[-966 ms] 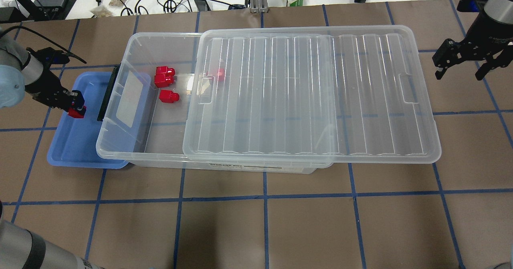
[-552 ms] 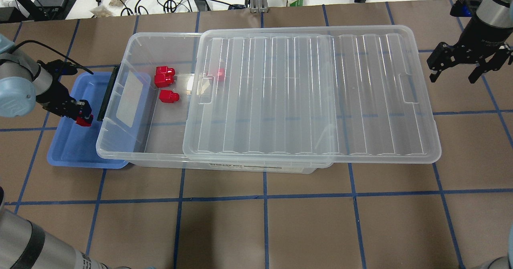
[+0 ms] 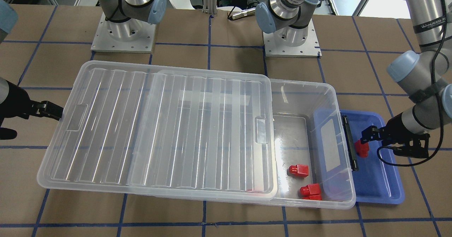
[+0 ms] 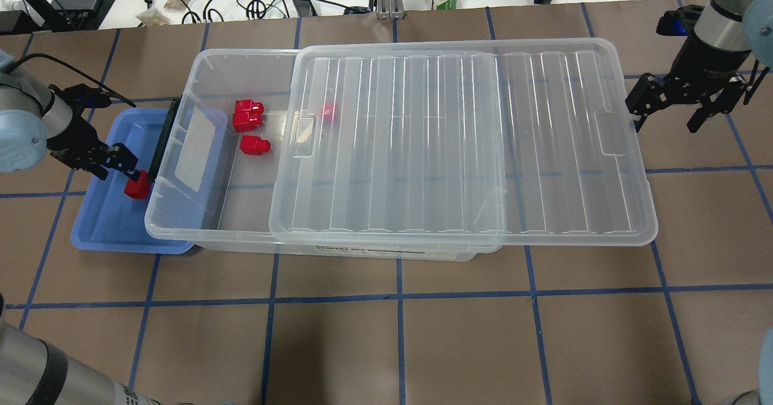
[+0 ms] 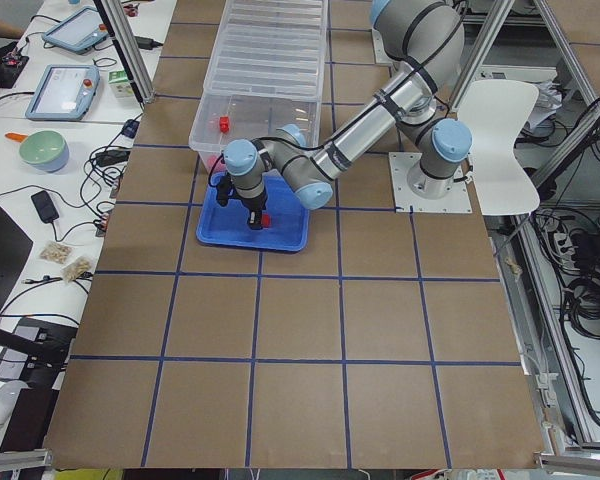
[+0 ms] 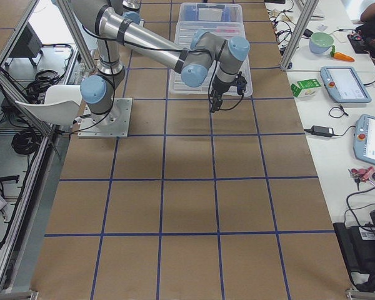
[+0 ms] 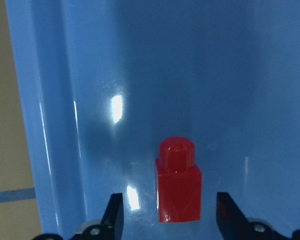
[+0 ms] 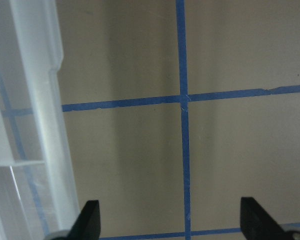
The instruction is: Place red block in blue tray from box
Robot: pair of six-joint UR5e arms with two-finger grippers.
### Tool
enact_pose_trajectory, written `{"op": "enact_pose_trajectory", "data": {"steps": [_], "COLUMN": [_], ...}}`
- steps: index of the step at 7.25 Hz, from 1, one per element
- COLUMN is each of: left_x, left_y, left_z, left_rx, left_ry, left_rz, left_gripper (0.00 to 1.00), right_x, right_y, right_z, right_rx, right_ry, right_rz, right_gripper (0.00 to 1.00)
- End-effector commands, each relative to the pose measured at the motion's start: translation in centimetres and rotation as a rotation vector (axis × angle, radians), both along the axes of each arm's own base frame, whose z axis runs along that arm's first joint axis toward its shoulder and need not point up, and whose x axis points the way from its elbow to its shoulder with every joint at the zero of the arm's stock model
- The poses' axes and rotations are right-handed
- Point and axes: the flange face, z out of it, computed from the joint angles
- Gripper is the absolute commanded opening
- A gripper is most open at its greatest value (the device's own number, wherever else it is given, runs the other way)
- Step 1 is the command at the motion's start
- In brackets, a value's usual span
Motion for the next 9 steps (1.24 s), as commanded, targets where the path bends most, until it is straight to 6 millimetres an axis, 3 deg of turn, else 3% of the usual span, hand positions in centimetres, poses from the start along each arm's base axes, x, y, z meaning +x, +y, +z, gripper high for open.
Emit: {"op": "enact_pose_trajectory", "data": {"steps": [1,2,3,5,7,9], "left_x": [-1.6,-4.6,-8.8,-18.2,-25.3,-30.1], "left_y": [0.5,1.1,1.3,3.3,6.1,8.1], "left_z": [8.6,12.4,16.0,20.7,23.2,24.6], "left_rx": [0.032,0.039,-0.006,-0.034,-0.081,-0.117], "left_ry": [0.014,0.013,-0.022,-0.135,-0.174,-0.223], "left_rz": [0.001,0.015,0.015,0.010,0.031,0.040], "left_gripper": [0.92,0.92,0.93,0.95,1.00,1.00], "right_x": [2.6,3.8,5.2,8.0,10.8,12.8], "right_y": [-0.3,-0.4,-0.5,-0.6,-0.5,-0.3], "right_z": [0.0,0.0,0.2,0.2,0.1,0.0], "right_rx": [-0.004,-0.008,-0.013,-0.018,-0.026,-0.026], "right_ry": [0.001,0.002,0.002,0.006,-0.025,-0.022], "right_rz": [0.042,0.060,0.083,0.110,0.082,0.064], "right_gripper": [1.00,1.00,1.00,1.00,1.00,1.00]}}
